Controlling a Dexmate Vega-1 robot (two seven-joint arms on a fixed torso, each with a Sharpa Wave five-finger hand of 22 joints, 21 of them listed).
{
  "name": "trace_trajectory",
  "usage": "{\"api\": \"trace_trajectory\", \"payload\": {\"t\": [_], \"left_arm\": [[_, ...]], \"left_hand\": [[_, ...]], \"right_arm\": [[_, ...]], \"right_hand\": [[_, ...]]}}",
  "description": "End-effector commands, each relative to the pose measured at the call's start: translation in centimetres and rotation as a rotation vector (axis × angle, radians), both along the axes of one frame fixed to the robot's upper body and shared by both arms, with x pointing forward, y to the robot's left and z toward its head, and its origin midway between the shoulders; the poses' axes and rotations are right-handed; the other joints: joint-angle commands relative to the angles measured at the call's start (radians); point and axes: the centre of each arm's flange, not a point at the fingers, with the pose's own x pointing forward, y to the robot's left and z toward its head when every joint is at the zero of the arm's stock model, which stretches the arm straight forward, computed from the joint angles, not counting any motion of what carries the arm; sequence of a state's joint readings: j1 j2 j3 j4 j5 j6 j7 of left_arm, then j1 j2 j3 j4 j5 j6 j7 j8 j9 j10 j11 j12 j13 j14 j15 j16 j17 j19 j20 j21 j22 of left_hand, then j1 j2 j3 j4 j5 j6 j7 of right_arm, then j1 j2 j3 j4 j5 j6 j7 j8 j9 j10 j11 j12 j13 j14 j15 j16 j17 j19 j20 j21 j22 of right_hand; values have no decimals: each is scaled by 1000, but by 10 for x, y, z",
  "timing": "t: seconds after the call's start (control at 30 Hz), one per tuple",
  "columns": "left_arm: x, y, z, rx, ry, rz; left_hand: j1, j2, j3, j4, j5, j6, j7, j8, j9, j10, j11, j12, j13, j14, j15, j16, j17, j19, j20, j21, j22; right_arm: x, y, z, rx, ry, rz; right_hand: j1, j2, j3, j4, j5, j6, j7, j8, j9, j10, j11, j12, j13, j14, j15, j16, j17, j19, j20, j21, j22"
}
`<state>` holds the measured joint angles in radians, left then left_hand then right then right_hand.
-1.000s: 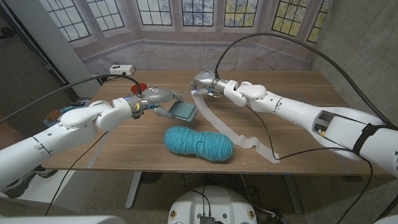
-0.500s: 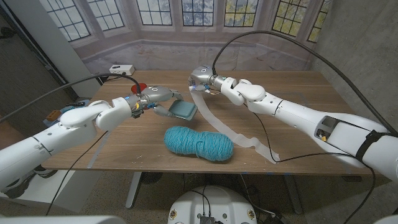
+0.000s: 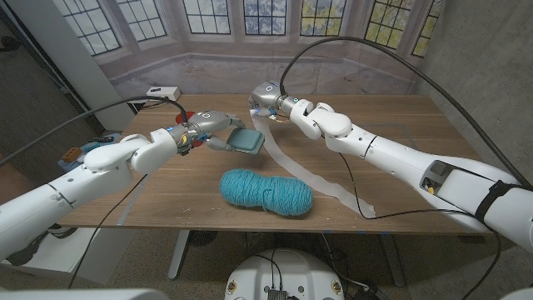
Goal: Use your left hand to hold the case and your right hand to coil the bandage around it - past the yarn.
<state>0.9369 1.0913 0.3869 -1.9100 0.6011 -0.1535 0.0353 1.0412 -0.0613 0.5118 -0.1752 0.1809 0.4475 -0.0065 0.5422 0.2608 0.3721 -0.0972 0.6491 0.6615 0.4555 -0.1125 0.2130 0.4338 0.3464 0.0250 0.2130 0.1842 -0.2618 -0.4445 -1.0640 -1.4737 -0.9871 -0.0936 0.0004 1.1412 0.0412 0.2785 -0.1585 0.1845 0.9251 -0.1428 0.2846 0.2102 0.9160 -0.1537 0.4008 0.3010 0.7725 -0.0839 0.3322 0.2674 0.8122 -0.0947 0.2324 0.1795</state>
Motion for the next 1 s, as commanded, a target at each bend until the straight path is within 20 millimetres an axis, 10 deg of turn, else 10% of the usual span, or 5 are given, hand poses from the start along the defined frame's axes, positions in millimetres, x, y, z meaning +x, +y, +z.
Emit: {"api": "trace_trajectory", "payload": {"t": [0.03, 1.0], "left_arm": [[4, 2, 3, -63, -23, 7], [21, 0, 12, -77, -10, -9]], "left_hand": [[-14, 35, 25, 19, 6, 73, -55, 311, 4, 84, -77, 4, 11, 13, 0, 0, 4, -7, 0, 0, 3], [-15, 35, 22, 19, 7, 72, -56, 322, -2, 84, -74, 2, 11, 11, 0, -2, 5, -9, 1, 0, 3]], "right_arm": [[-11, 3, 8, 34, -17, -22], [-30, 3, 25, 88, -74, -112]], "right_hand": [[11, 1, -1, 1, 1, 8, 2, 1, 3, 9, 4, 3, 4, 15, -154, -3, 7, 13, -79, 3, 1], [12, 2, -10, 3, 2, 17, 6, 0, 5, 21, 4, 9, 14, 31, -152, -1, 17, 20, -77, 4, 2]]}}
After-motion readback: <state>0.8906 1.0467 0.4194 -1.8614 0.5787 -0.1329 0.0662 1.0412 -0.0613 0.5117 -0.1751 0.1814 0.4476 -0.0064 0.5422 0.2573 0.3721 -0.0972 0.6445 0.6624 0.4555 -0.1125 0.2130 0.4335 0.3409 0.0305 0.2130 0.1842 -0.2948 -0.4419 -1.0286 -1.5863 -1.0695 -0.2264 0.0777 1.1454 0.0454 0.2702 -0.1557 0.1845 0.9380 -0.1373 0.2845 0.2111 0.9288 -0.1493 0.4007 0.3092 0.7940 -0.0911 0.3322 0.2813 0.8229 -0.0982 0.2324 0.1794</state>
